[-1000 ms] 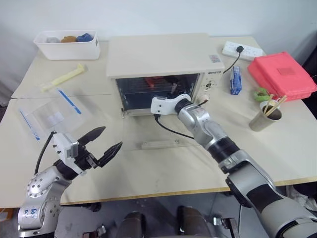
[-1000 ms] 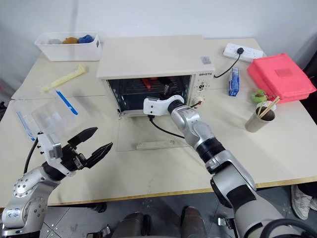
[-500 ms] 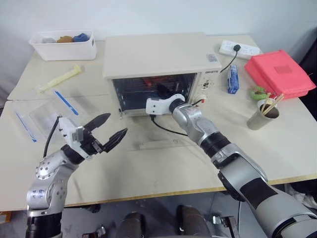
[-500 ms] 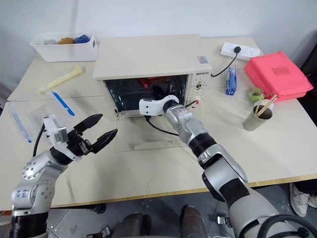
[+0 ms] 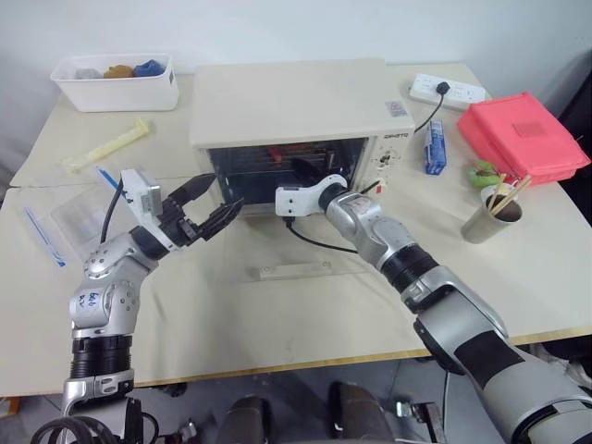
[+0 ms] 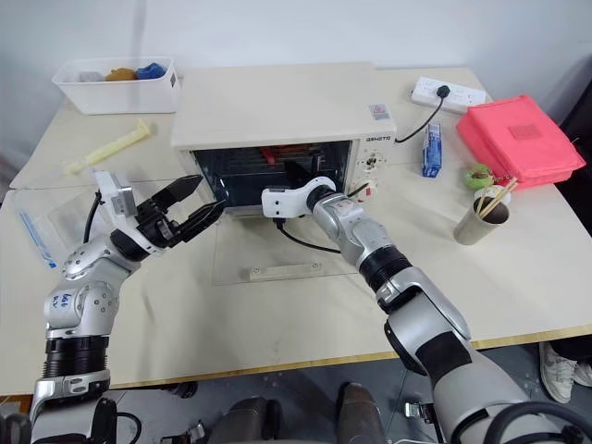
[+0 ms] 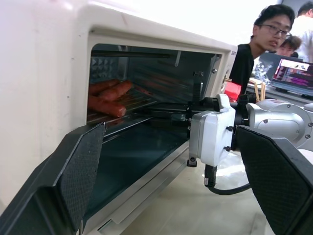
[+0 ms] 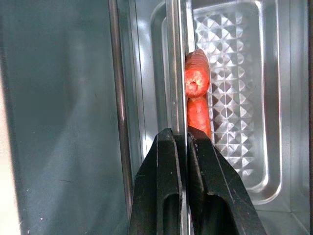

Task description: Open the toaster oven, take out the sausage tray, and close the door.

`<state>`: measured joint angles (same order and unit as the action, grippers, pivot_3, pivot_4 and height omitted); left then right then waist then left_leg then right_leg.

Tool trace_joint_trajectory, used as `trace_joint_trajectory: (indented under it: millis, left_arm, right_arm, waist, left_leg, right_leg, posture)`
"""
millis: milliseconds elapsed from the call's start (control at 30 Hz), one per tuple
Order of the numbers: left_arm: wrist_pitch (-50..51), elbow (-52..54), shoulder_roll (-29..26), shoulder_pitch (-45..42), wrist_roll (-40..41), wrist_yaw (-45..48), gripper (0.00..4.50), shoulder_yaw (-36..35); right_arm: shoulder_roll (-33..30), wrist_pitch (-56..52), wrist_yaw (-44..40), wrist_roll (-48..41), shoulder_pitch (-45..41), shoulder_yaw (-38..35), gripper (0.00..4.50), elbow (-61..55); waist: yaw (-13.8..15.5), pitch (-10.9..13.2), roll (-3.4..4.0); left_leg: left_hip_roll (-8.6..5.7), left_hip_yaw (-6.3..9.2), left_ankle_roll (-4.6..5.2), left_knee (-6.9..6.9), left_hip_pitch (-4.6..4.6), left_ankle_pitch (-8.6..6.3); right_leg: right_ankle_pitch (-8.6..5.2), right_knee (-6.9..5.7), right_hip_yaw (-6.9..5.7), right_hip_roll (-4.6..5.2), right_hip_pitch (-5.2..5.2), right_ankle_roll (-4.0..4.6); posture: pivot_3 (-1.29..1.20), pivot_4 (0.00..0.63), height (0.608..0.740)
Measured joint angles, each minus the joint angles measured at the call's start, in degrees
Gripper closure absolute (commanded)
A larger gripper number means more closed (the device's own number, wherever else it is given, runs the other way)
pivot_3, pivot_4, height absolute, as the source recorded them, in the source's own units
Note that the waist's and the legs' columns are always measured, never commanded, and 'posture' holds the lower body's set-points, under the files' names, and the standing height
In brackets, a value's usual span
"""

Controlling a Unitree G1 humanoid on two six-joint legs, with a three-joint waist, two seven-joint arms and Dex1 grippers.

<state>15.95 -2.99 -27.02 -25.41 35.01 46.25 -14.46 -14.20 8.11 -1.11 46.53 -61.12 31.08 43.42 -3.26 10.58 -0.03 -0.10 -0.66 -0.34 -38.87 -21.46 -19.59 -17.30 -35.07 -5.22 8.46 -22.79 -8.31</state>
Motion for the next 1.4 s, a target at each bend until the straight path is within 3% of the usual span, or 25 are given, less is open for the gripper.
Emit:
trace_joint_trajectory:
  millis: [333, 600, 933, 1200, 1333, 1400]
  left_arm:
    - [-0.7, -4.1, 0.0, -2.6, -1.1, 1.9, 0.0, 1.1]
    - [-0.6, -7.3, 0.0, -5.0, -1.3, 2.2, 0.0, 1.5]
    - [3.1, -8.5, -0.2, -5.7, 0.4, 2.1, 0.0, 1.2]
    - [21.0, 0.3, -4.0, 1.3, 8.9, -3.5, 0.0, -3.6]
    - [41.5, 4.3, -10.0, 5.4, 22.0, -10.9, 0.0, -10.6]
    - [46.4, 4.4, -10.6, 5.4, 26.4, -13.5, 0.0, -13.4]
  right_arm:
    - [-4.8, 1.2, -9.7, -2.2, 8.9, -0.8, 4.47, -17.1]
    - [-11.5, 1.7, -19.5, -6.3, 24.3, -4.4, 4.47, -40.7]
    - [-18.1, 4.0, -21.0, -5.2, 34.7, -7.2, 4.47, -52.7]
    - [-20.7, 6.0, -21.0, -3.2, 40.9, -8.2, 4.47, -56.5]
    - [-20.9, 7.2, -20.9, -3.2, 41.8, -9.7, 4.47, -57.2]
    - [-20.9, 8.0, -20.9, -3.2, 41.9, -10.0, 4.47, -57.2]
  waist:
    - [-0.1, 0.0, 0.0]
    - [0.7, 0.0, -0.02]
    - [1.8, 0.0, -0.03]
    - [1.7, 0.0, -0.04]
    - [1.7, 0.1, -0.11]
    - [2.0, 0.1, -0.11]
  left_leg:
    - [0.04, -0.03, -0.02, -0.16, 0.09, 0.02]
    - [0.01, -0.14, 0.01, -0.24, 0.12, 0.1]
    - [0.0, -0.17, -0.01, -0.22, 0.14, 0.17]
    - [0.02, -0.09, -0.01, -0.15, 0.17, 0.16]
    - [0.02, 0.0, -0.01, -0.16, 0.17, 0.16]
    - [0.01, 0.09, -0.01, -0.19, 0.17, 0.16]
  right_leg:
    - [0.0, -0.13, 0.09, -0.01, 0.0, 0.0]
    - [0.0, -0.11, 0.16, 0.01, 0.06, 0.0]
    - [0.02, -0.07, 0.19, 0.02, 0.11, 0.03]
    - [0.02, -0.04, 0.2, 0.04, 0.11, 0.03]
    - [0.01, -0.05, 0.22, 0.05, 0.12, 0.03]
    - [0.01, -0.04, 0.21, 0.07, 0.19, 0.03]
  posture:
    - [0.0, 0.15, 0.74]
    - [0.0, 0.15, 0.74]
    - [0.0, 0.15, 0.74]
    - [0.0, 0.15, 0.74]
    - [0.0, 0.15, 0.74]
    - [0.0, 0.15, 0.74]
